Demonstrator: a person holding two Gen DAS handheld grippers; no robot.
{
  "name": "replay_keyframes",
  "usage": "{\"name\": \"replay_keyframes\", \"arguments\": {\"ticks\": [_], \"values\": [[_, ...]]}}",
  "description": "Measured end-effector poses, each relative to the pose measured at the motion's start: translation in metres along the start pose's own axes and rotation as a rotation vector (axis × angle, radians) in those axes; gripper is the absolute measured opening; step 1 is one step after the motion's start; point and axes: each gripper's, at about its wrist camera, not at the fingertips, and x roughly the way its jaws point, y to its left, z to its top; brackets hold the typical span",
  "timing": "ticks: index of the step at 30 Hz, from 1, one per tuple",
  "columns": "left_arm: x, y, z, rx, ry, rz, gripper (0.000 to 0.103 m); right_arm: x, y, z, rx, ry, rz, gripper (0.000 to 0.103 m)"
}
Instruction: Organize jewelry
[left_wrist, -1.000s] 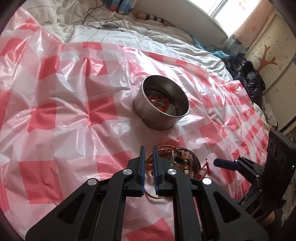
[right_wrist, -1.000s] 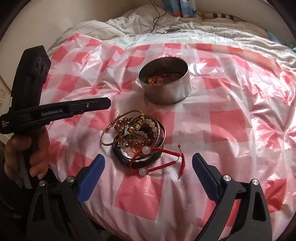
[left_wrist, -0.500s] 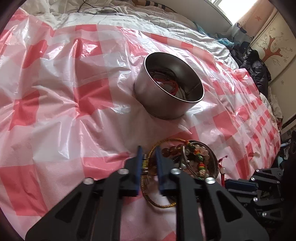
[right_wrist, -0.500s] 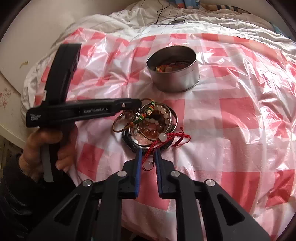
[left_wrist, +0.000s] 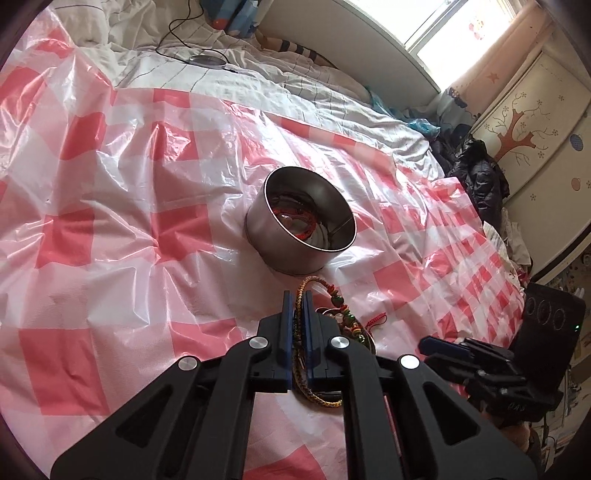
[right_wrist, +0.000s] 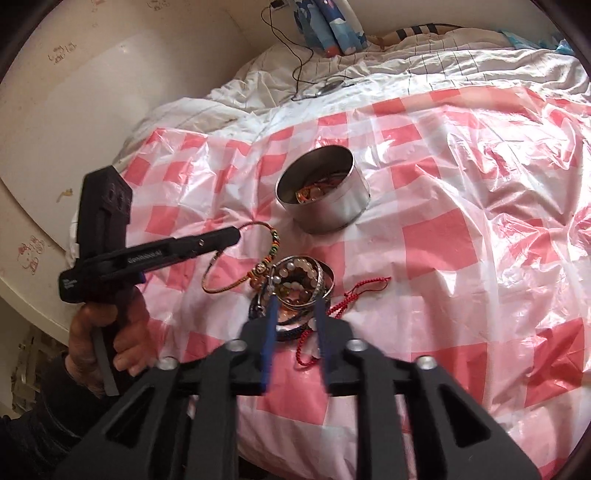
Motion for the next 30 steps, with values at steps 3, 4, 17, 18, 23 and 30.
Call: {"name": "replay_keyframes", "arguments": {"ticks": [3,4,17,18,23,30], "values": [[-0.005,-0.003,0.001,0.011,-0.023,-0.012,0.004,0.014,0.015,-0.005,-0.09,0.06,-0.056,0.078],[-0.006,-0.003,0.001,0.009,-0.024,-0.013,0.004,0.024,0.018,-0.007,-0.112,0.1,-0.089,0.078],[-0.012,0.002,0.005,-0.022,-0.042,-0.026,0.004,0.008,0.004,-0.011,-0.029,0.068,-0.025,0.011],[-0.012,0.001,0.005,-0.021,-0.043,-0.028,0.004,-0.002,0.0,-0.01,-0.015,0.02,0.009,0.011],[-0.013,-0.004,0.007,-0.019,-0.06,-0.043,0.004,-0.031,-0.006,-0.005,0.04,-0.159,0.133,0.012],[-0.006,-0.012,0.014,-0.027,-0.074,-0.052,0.004,-0.045,-0.027,0.0,0.137,-0.227,0.229,0.012]]}}
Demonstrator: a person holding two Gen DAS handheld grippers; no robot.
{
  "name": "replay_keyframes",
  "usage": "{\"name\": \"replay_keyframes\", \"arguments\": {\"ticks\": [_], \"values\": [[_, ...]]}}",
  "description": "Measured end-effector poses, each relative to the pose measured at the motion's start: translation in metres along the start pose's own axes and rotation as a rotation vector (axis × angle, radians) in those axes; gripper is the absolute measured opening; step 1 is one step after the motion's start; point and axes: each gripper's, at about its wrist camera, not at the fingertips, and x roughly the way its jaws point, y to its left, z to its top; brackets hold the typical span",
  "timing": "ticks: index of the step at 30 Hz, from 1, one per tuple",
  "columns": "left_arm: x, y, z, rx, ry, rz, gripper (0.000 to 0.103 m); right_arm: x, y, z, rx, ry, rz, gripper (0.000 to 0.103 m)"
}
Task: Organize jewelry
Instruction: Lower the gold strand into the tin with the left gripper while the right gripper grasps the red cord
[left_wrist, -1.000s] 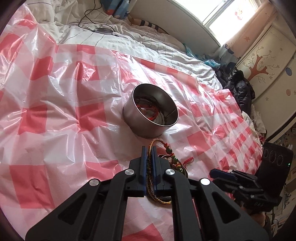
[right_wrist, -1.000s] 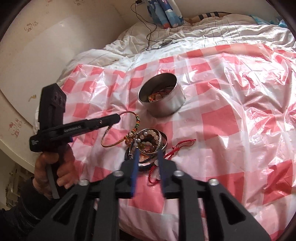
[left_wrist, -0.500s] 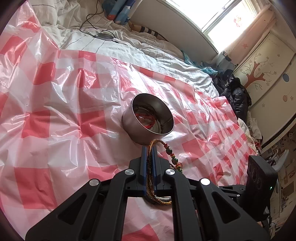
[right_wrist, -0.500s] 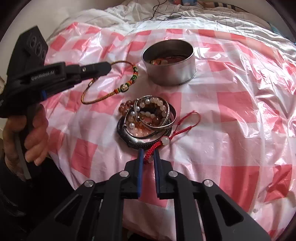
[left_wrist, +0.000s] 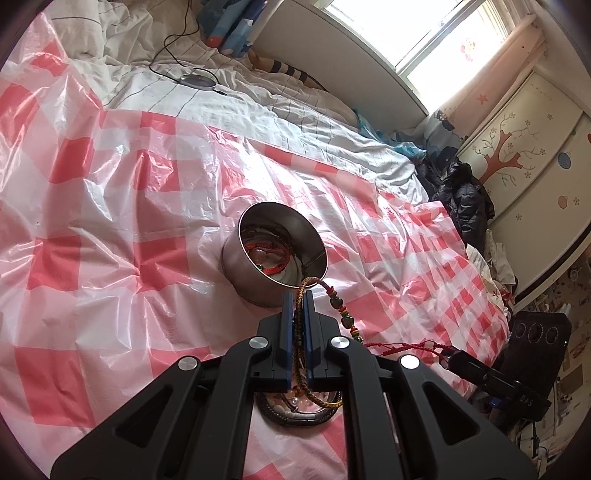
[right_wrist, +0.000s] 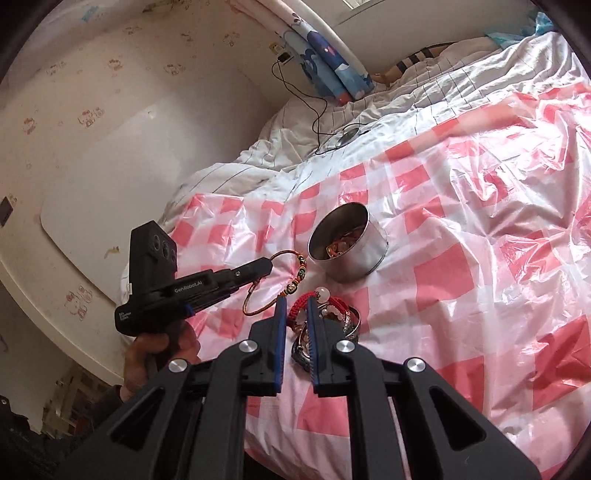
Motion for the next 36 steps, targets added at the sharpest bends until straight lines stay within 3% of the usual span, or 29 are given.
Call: {"name": "replay_keyframes", "arguments": {"ticks": [10,11,12,14,17,22,23,25,26,27,28,30,36], "values": [[0.012,-0.009,0.016,-0.005,-0.025,-0.004,0.004,0.019,-0.003,0.013,0.011,0.022,-0.002,0.012],[0.012,-0.007,0.019,-0.015,-0.03,-0.006,0.004,0.025,0.0,0.013,-0.007,0.047,-0.047,0.026],[0.013,-0.005,0.021,-0.025,-0.033,-0.006,0.004,0.031,0.005,0.011,-0.042,0.083,-0.111,0.056],[0.016,-0.002,0.026,-0.041,-0.037,-0.013,0.004,0.044,0.011,0.002,-0.128,0.165,-0.247,0.082],[0.022,-0.002,0.033,-0.049,-0.038,-0.019,0.004,0.064,0.012,-0.015,-0.246,0.301,-0.419,0.082],[0.033,-0.002,0.039,-0.067,-0.033,-0.032,0.005,0.092,0.0,-0.02,-0.312,0.425,-0.496,0.086],[0.035,-0.002,0.039,-0.07,-0.03,-0.034,0.005,0.094,0.001,-0.021,-0.323,0.431,-0.475,0.085],[0.038,-0.006,0.04,-0.065,-0.029,-0.033,0.005,0.089,0.005,-0.02,-0.357,0.408,-0.443,0.074],[0.04,-0.007,0.041,-0.061,-0.029,-0.031,0.005,0.088,0.004,-0.02,-0.363,0.405,-0.448,0.052],[0.041,-0.008,0.041,-0.059,-0.03,-0.031,0.005,0.088,0.001,-0.02,-0.353,0.409,-0.451,0.023],[0.042,-0.009,0.042,-0.06,-0.03,-0.029,0.005,0.085,-0.002,-0.019,-0.33,0.405,-0.434,0.014],[0.044,-0.006,0.044,-0.067,-0.029,-0.024,0.005,0.076,-0.003,-0.016,-0.305,0.363,-0.405,0.008],[0.05,0.003,0.049,-0.098,-0.029,-0.014,0.005,0.052,-0.009,0.004,-0.179,0.242,-0.288,0.006]]}}
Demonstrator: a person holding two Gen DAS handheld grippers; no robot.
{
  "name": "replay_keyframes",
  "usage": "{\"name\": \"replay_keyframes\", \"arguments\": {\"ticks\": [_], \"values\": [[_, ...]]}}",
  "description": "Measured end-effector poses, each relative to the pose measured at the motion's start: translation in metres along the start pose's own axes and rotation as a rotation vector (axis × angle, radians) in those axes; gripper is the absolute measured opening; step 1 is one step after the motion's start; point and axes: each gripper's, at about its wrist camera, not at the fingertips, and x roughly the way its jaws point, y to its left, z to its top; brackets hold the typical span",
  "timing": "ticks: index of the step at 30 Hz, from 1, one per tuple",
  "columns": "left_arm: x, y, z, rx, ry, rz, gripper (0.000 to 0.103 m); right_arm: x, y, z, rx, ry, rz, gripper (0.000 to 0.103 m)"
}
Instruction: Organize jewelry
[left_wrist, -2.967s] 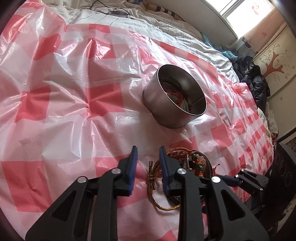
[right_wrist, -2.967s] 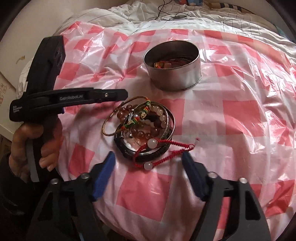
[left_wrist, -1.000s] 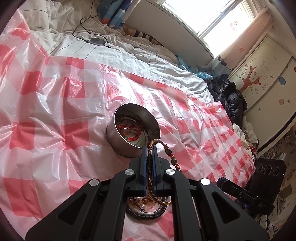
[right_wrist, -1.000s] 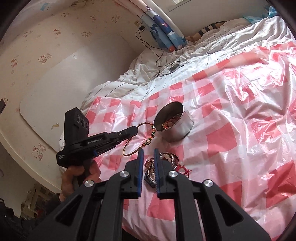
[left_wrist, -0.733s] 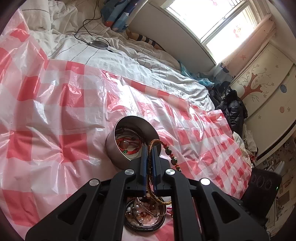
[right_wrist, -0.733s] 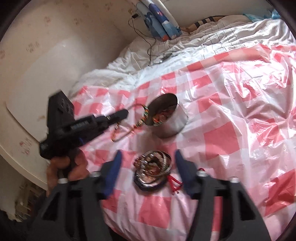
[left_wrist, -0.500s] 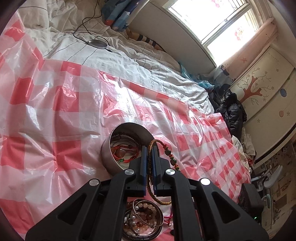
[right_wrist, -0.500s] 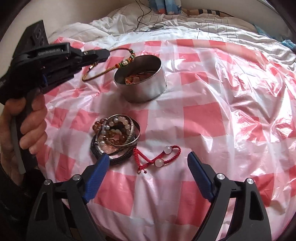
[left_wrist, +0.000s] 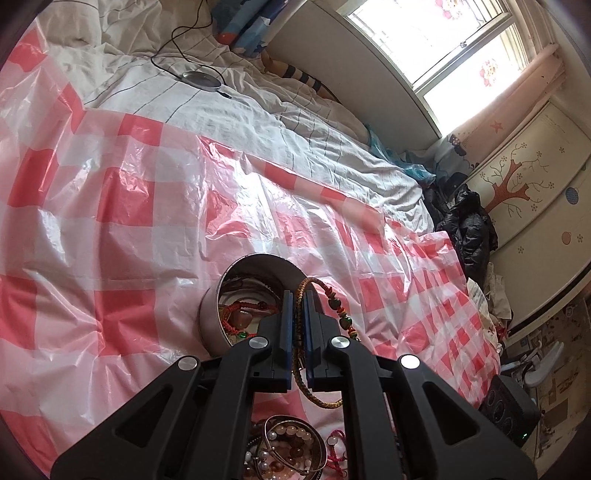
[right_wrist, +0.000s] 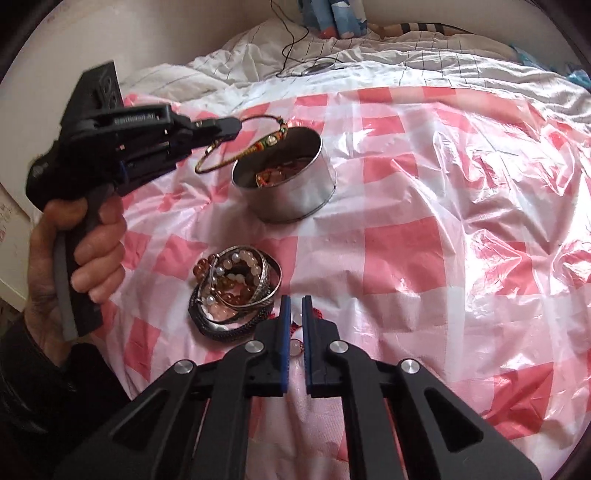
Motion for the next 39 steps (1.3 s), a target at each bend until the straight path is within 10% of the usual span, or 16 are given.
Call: {"name": "replay_keyframes", "arguments": {"ticks": [8,14,16,17,19,28,31,39], "values": [[0.022,0.001,0.004,-0.008,0.034,0.054,0.005,-0.032,0.008,0.048,0.04,-0.186,0.121,0.006],[0.031,0.005,0.003,0.0,0.076,0.146,0.012,-0.021,0.019,0.066,0.007,-0.154,0.073,0.007],[0.027,0.005,0.005,0.007,0.057,0.162,0.024,-0.014,0.018,0.05,-0.019,-0.087,0.046,0.028],[0.023,0.005,0.006,0.006,0.046,0.162,0.027,-0.008,0.018,0.041,-0.046,-0.056,0.023,0.064],[0.018,0.006,0.007,-0.003,0.032,0.154,0.034,0.003,0.021,0.019,-0.12,0.011,-0.023,0.078],[0.013,0.003,0.004,-0.015,0.025,0.147,0.04,0.042,0.035,-0.008,-0.293,0.18,-0.074,0.075],[0.013,0.003,0.004,-0.015,0.026,0.146,0.041,0.04,0.032,-0.013,-0.295,0.204,-0.114,0.019],[0.009,0.006,0.002,-0.036,0.017,0.139,0.043,0.008,0.012,-0.006,-0.149,0.124,-0.011,0.007]]}}
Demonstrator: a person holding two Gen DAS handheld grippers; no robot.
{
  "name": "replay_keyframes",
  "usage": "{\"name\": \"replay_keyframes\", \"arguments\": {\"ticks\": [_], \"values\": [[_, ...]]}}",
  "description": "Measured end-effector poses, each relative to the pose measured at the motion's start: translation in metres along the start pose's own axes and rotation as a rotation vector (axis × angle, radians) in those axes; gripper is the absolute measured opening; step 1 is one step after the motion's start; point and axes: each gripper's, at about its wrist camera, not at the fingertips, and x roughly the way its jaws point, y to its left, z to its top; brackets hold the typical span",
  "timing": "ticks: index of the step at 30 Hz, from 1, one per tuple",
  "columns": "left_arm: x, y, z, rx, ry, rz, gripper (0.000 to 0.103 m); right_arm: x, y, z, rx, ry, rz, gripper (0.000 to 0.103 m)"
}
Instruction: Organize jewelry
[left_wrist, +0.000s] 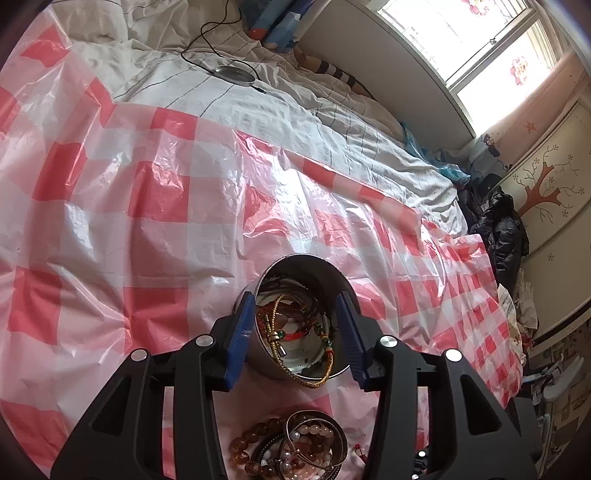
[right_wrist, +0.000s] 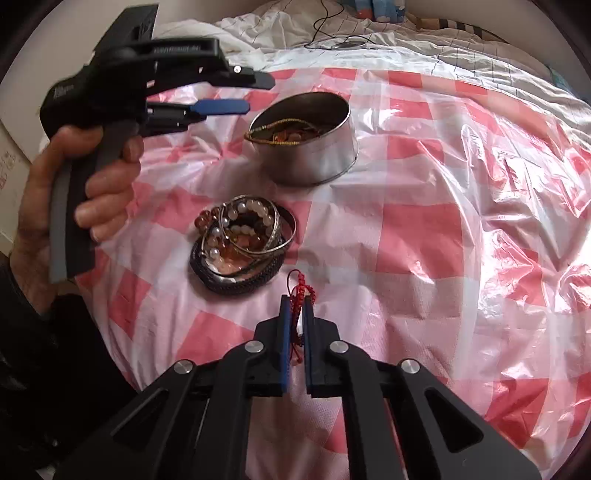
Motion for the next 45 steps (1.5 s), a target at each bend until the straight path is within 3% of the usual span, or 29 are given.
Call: {"name": "replay_keyframes", "arguments": {"ticks": [6,10,14,17,19,20,21,24,26,28,31,33,34,35,36,45], "values": [[-0.006,0.008,0.001,-0.009,-0.003,-0.001,0.044,-0.028,-0.001,0.054,0.056,-0.172,0.065,0.007],[-0.01,0.017,0.002,-0.029,-0.004,0.002,0.045,-0.025,-0.003,0.096,0.103,-0.259,0.074,0.007],[-0.012,0.026,0.004,-0.039,-0.001,0.01,0.046,-0.008,-0.014,0.126,0.169,-0.282,0.082,0.007],[-0.014,0.031,0.005,-0.051,0.001,0.011,0.047,-0.006,-0.018,0.128,0.192,-0.264,0.028,0.008],[-0.015,0.033,0.006,-0.064,0.003,-0.002,0.048,-0.007,-0.019,0.113,0.177,-0.235,-0.039,0.041],[-0.016,0.035,0.006,-0.07,0.003,-0.007,0.049,-0.008,-0.019,0.101,0.163,-0.232,-0.067,0.073],[-0.016,0.035,0.006,-0.074,0.003,-0.012,0.05,-0.007,-0.02,0.089,0.149,-0.221,-0.086,0.078],[-0.015,0.032,0.005,-0.07,0.009,-0.021,0.051,0.015,-0.024,0.069,0.149,-0.134,-0.1,0.078],[-0.014,0.027,0.003,-0.059,0.014,-0.019,0.052,0.031,-0.023,0.067,0.152,-0.092,-0.092,0.078],[-0.012,0.025,0.001,-0.053,0.018,-0.015,0.052,0.048,-0.011,0.068,0.108,-0.065,-0.148,0.078],[-0.01,0.026,0.0,-0.06,0.023,-0.01,0.053,0.069,-0.002,0.062,0.056,-0.008,-0.272,0.073],[-0.01,0.027,0.001,-0.062,0.024,-0.009,0.053,0.071,-0.003,0.052,0.039,0.012,-0.313,0.043],[-0.01,0.027,0.001,-0.061,0.024,-0.009,0.053,0.069,-0.004,0.049,0.036,0.011,-0.312,0.037],[-0.01,0.027,0.001,-0.061,0.025,-0.01,0.053,0.066,-0.006,0.045,0.037,0.01,-0.311,0.021],[-0.01,0.027,0.001,-0.061,0.025,-0.012,0.053,0.063,-0.007,0.043,0.04,0.008,-0.31,0.011],[-0.01,0.029,0.001,-0.072,0.024,-0.015,0.055,0.006,-0.018,0.059,0.17,-0.157,-0.133,0.005]]}}
